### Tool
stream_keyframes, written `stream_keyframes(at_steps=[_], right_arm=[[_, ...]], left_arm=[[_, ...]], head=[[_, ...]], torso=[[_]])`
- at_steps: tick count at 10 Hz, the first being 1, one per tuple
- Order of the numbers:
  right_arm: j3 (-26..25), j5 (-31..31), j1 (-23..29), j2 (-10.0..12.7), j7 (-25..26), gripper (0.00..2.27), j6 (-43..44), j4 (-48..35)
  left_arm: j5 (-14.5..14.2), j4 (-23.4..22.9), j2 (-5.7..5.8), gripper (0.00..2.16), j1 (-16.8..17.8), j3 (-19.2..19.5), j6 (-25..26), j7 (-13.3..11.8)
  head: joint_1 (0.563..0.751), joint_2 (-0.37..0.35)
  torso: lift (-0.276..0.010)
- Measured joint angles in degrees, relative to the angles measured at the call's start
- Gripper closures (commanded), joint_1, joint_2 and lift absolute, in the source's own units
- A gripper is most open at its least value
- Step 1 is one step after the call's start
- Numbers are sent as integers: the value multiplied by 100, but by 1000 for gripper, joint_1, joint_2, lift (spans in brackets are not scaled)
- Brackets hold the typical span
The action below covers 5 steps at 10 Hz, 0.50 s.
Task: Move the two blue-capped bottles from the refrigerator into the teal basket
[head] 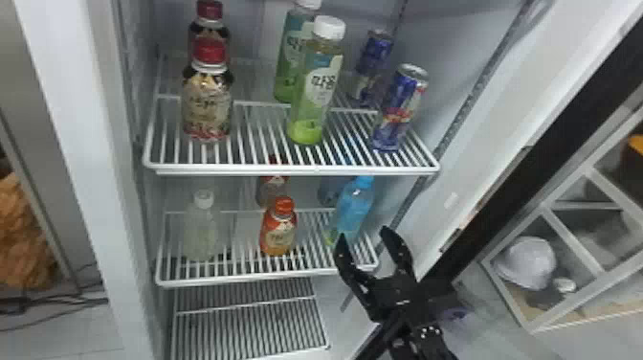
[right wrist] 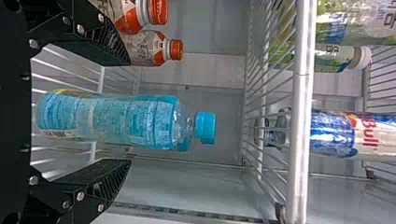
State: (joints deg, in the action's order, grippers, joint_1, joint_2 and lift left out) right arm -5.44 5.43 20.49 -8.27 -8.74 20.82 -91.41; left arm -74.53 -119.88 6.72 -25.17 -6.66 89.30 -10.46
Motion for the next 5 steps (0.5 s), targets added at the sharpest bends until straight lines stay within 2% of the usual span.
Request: stream_keyframes(at_steps=[5], right_arm=[[191, -12, -540, -51, 245, 294, 224, 598]], left_arm=[[-45, 0, 4, 1193, 0, -19, 16, 8]], head=[[695, -350]], torso=[[-136]])
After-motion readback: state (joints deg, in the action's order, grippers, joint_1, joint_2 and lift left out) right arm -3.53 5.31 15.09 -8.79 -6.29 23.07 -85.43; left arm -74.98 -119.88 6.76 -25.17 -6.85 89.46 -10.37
